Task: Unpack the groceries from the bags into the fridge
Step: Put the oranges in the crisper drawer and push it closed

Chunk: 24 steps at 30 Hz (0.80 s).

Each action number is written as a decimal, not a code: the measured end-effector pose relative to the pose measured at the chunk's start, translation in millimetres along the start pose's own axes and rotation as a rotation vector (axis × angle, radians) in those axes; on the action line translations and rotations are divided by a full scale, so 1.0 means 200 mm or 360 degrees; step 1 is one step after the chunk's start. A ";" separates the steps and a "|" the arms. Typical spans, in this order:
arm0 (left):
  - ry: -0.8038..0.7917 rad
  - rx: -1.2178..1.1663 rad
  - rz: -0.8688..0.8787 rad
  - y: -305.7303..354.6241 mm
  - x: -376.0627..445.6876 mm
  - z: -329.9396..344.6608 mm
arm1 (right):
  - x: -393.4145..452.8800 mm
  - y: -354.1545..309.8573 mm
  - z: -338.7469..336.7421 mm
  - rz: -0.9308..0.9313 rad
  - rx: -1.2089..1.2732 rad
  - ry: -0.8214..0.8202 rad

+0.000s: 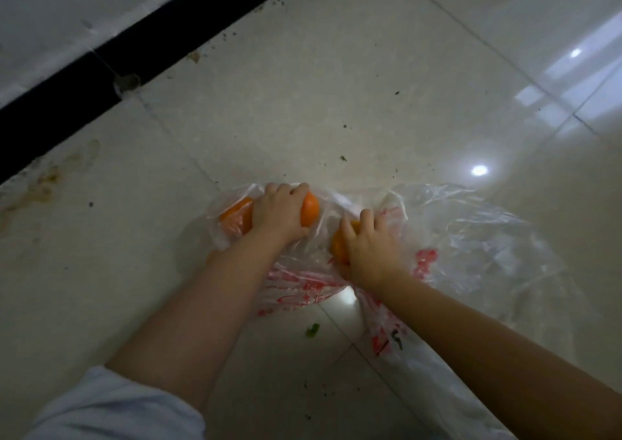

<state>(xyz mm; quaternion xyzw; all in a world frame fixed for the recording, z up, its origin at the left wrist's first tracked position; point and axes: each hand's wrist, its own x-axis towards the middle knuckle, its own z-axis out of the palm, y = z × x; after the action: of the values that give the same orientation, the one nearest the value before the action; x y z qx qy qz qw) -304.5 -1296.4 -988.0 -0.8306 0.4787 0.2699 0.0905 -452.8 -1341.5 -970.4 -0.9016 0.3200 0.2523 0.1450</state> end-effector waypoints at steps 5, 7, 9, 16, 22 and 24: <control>0.0011 -0.0080 0.0092 -0.01 -0.04 -0.01 | 0.02 0.02 -0.01 0.0048 0.0059 -0.0027; -0.0009 -0.0352 0.0135 -0.04 -0.08 -0.03 | 0.03 0.01 -0.01 0.0092 0.0080 -0.0040; -0.0056 -0.0738 0.0145 -0.07 -0.15 -0.04 | 0.04 0.00 -0.01 0.0148 0.0073 -0.0062; -0.0127 -0.0997 0.0032 -0.07 -0.34 0.06 | 0.05 0.06 -0.04 0.0056 0.0365 -0.0233; -0.0092 -0.0723 0.0165 -0.01 -0.37 0.18 | -0.01 0.12 0.03 -0.0199 0.0347 -0.0175; -0.0073 -0.0807 0.0068 0.00 -0.39 0.20 | -0.02 0.13 0.06 -0.0199 0.0367 -0.0192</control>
<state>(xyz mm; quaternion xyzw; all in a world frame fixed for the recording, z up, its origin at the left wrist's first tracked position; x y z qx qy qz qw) -349.9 -1221.2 -980.7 -0.8101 0.4109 0.4019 -0.1157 -476.7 -1353.0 -981.1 -0.8803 0.2808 0.2582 0.2820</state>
